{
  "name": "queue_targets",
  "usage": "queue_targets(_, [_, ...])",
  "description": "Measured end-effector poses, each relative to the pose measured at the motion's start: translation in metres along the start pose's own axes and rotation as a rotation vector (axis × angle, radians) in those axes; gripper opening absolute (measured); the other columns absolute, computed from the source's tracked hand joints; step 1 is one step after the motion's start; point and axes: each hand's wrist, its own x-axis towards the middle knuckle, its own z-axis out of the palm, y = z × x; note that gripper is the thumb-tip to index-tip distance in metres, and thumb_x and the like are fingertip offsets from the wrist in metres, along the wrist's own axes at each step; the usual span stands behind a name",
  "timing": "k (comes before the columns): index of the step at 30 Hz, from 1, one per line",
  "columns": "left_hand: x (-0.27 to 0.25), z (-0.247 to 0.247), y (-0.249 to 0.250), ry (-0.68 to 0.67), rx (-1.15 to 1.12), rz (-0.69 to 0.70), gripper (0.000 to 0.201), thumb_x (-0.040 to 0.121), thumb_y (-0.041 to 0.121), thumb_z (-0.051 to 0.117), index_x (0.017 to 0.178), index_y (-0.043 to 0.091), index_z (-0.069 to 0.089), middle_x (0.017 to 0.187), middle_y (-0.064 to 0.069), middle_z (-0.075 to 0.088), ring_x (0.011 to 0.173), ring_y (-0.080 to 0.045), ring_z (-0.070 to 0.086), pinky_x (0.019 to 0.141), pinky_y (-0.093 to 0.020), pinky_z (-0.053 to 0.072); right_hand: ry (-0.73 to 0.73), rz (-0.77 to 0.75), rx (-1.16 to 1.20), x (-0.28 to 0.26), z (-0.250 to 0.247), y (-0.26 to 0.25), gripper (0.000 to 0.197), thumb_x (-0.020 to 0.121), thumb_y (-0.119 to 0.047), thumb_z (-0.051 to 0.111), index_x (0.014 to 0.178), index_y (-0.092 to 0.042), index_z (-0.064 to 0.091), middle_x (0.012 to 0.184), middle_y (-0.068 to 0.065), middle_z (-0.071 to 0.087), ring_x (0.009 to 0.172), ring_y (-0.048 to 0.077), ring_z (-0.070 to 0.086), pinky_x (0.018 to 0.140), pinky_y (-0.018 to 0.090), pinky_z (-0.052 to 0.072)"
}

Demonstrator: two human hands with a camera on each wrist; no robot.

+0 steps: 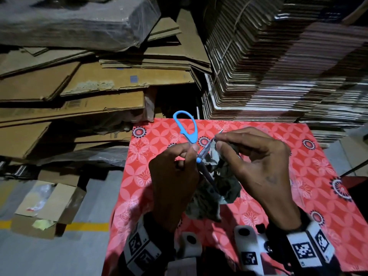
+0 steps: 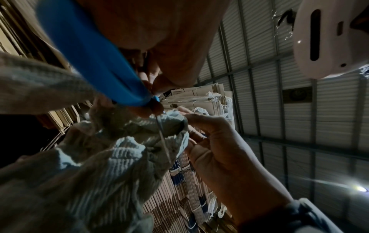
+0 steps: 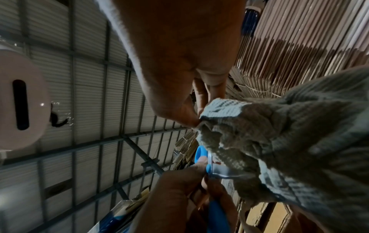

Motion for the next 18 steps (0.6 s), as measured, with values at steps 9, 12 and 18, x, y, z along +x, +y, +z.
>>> queue_targets(9, [-0.001,-0.001,-0.008,-0.009,-0.005,0.059,0.050,0.100,0.037,0.058,0.072,-0.003,0.063,0.058,-0.016,0.058,0.053,-0.036,0.061,0.054,-0.053,0.048,0.178,-0.252,-0.382,-0.001,0.017,0.006,0.009,0.085,-0.006,0.079,0.092,-0.009,0.083,0.093,0.007,0.070,0.074,0.011,0.063,0.070,0.017,0.048])
queue_targets(12, [-0.003,-0.001,-0.007,-0.001,0.038,0.109,0.047,0.100,0.031,0.058,0.070,-0.004,0.064,0.059,-0.013,0.058,0.056,-0.031,0.059,0.054,-0.050,0.046,0.159,-0.264,-0.439,-0.006,0.024,0.014,0.010,0.088,-0.006,0.075,0.095,-0.008,0.082,0.088,0.008,0.069,0.075,0.018,0.065,0.070,0.021,0.049])
queue_targets(18, [-0.004,0.002,-0.009,0.057,0.063,0.142,0.038,0.096,0.029,0.060,0.067,0.005,0.066,0.062,-0.002,0.061,0.058,-0.022,0.060,0.055,-0.043,0.048,0.101,-0.255,-0.432,-0.020,0.033,0.012,0.008,0.090,-0.005,0.073,0.091,-0.007,0.080,0.087,0.007,0.069,0.077,0.011,0.060,0.072,0.011,0.041])
